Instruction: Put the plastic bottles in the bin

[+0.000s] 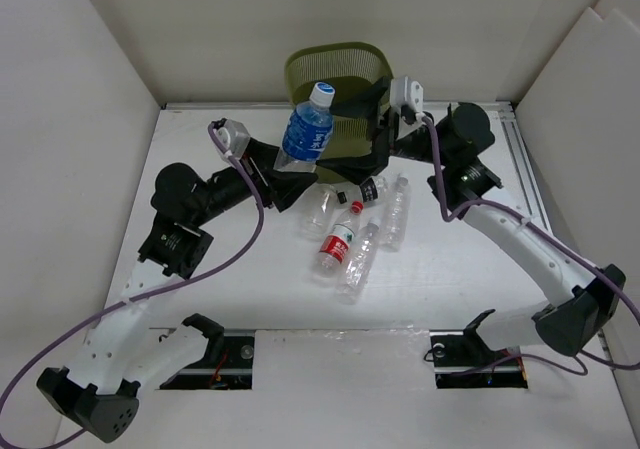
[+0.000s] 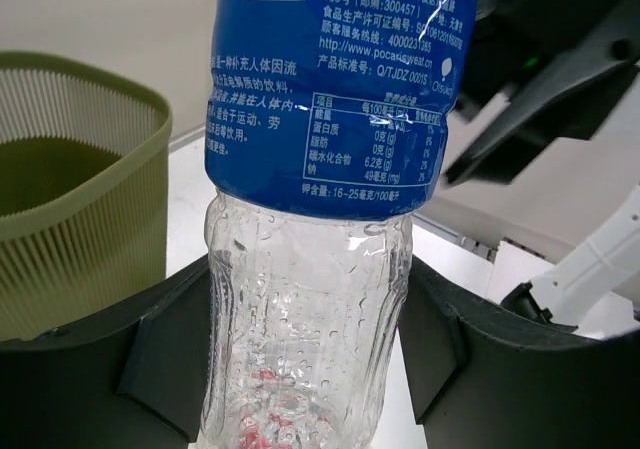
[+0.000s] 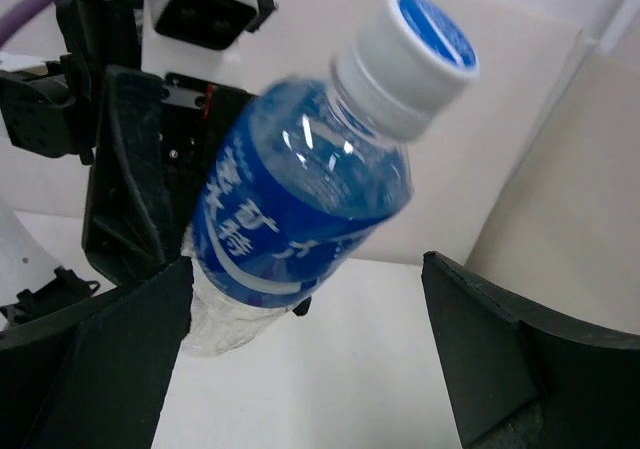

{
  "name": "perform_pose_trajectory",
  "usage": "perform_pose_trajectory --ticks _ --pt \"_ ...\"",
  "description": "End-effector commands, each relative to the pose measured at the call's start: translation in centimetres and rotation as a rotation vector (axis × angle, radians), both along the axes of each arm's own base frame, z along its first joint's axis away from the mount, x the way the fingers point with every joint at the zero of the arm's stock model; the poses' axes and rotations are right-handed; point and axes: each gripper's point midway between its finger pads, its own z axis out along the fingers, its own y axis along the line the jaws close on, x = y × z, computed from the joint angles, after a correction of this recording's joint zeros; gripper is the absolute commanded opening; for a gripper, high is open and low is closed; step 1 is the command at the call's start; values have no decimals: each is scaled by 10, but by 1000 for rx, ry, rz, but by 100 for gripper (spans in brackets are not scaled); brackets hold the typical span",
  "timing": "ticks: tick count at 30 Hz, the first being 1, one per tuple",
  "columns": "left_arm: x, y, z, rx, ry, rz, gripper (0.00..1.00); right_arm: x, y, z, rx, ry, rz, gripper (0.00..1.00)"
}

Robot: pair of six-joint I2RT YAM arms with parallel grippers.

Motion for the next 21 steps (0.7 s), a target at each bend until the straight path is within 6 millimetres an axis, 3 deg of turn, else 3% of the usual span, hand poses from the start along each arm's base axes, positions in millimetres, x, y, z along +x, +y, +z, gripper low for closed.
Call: perform_pose_trajectory --ticks 1,5,10,14,17,18,19,20,21 --pt "-25 0 45 -57 -188 -78 0 -22 -5 41 100 -81 45 100" --pt "-27 -4 43 -54 -184 -112 0 -18 5 46 139 -73 78 100" --pt "-20 -10 33 -35 -156 -131 0 -39 20 60 192 -95 213 100" --pt "-13 -12 30 -26 -145 -121 0 -42 27 59 210 -77 259 97" --pt "-10 -10 34 -32 -140 -93 0 -36 33 54 214 -54 275 70" --pt "-8 -9 34 -35 -138 -83 0 -37 32 55 220 -54 280 52" --pt "-7 -7 38 -38 -136 -68 5 -34 37 48 203 -36 290 10" --pt "-2 -5 39 -46 -132 -37 13 -31 40 47 201 -26 293 0" --pt "2 -3 40 -52 -129 -15 20 -33 38 51 208 -36 294 0"
